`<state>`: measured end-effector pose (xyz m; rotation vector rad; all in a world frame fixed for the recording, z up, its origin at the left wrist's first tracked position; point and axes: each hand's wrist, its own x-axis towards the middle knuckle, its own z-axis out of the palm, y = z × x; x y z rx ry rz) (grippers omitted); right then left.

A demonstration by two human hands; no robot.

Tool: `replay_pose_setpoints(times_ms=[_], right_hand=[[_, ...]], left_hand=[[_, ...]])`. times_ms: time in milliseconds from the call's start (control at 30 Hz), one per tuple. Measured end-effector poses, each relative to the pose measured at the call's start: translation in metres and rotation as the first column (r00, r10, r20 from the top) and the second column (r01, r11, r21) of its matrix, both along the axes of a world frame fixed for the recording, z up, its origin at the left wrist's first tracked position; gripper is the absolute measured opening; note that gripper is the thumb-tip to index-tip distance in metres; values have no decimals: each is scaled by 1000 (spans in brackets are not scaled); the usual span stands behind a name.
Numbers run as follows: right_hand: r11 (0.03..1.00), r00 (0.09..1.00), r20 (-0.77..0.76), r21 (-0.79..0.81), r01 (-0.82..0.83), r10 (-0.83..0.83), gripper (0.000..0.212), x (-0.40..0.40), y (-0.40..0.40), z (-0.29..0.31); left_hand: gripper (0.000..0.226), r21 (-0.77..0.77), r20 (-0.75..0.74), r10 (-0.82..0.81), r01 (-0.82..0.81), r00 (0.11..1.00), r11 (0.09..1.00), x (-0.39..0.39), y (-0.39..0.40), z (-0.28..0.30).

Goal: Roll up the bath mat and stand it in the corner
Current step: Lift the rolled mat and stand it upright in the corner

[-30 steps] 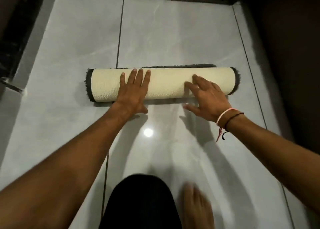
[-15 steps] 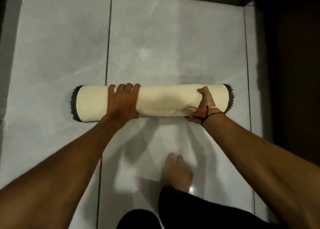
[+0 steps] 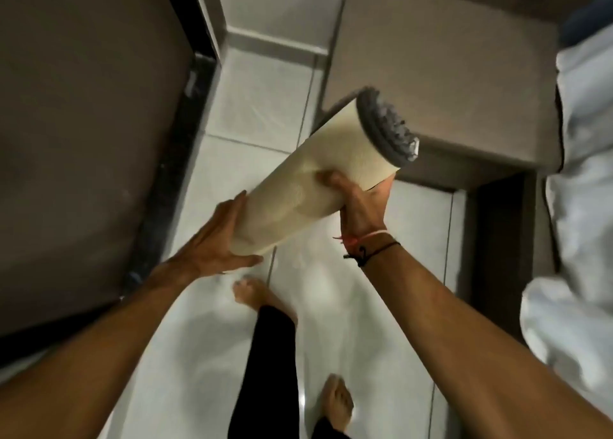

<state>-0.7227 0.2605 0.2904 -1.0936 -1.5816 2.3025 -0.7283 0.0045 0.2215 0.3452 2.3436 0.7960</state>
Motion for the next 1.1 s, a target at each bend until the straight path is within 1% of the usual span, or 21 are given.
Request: replay_pose_setpoints(times_ms=[33,67,133,167,200,233,267,300,333,433,467,500,567,667,733,800,867,967,1000,1067,1100], right_hand=[[994,995,-22,51,-100,101,98,-26,-5,15],[973,977,-41,108,-204,210,100,-63,-9,29],[884,909,-67,271,-381,412,106,-121,-17,47],[825,866,-49,335,-456,498,105,-155,-21,52],[768,822,-29,376,-518,569,103,-178,-25,58],[719,784,-18,411,-560,620,102,-205,-31,63],[677,749,-6,433,-595,663,102,-228,-34,65],[642,721,14,442,-626,693,103,-249,-34,64],[617,696,28,438,-654,718,103,-275,-33,61],[589,663,50,411,-696,747,104,-344,-26,60],[590,657,55,390,-707,752,104,-361,-25,59],[594,655,58,366,-716,754,102,-382,-26,58],[622,680,66,347,-702,730,99,-422,-25,50],[659,709,68,315,-683,702,97,-471,-26,27],[675,732,112,316,-667,672,95,-499,-27,1],[658,731,156,340,-671,664,98,-513,-33,-22],[638,713,190,334,-693,675,103,-527,-40,-43],[636,708,203,324,-701,676,116,-546,-52,-60],[628,703,199,333,-704,683,118,-551,-54,-62],[613,702,189,369,-699,687,113,-566,-56,-65],[601,702,195,393,-696,685,111,-576,-56,-64]], left_hand=[[141,62,49,1,-4,999,998,-28,-2,15],[146,137,71,34,-43,997,990,-69,-5,29],[149,277,44,75,-84,996,957,-144,-2,50],[142,332,11,66,-66,998,941,-183,-3,59],[131,366,-10,49,-42,999,930,-209,-1,66],[118,395,-36,47,-29,998,918,-236,-1,70],[112,419,-45,58,-34,997,908,-256,-1,71],[113,456,-26,82,-61,996,888,-274,-1,66],[120,496,7,122,-110,992,861,-293,-2,59],[152,559,116,240,-263,964,786,-349,-2,45],[157,557,127,262,-287,957,780,-365,-2,41],[156,554,118,277,-294,954,779,-384,-2,36],[141,542,61,332,-310,941,781,-420,-3,23],[120,514,-8,435,-369,901,774,-464,-3,8],[110,518,61,428,-395,902,759,-491,5,-11],[105,491,154,426,-443,891,750,-504,13,-25],[102,470,230,423,-481,876,740,-520,21,-42],[88,464,274,418,-500,866,732,-534,27,-67],[86,451,328,437,-545,838,707,-539,29,-68],[92,438,358,468,-588,808,680,-552,30,-72],[95,444,350,487,-599,800,666,-559,30,-73]])
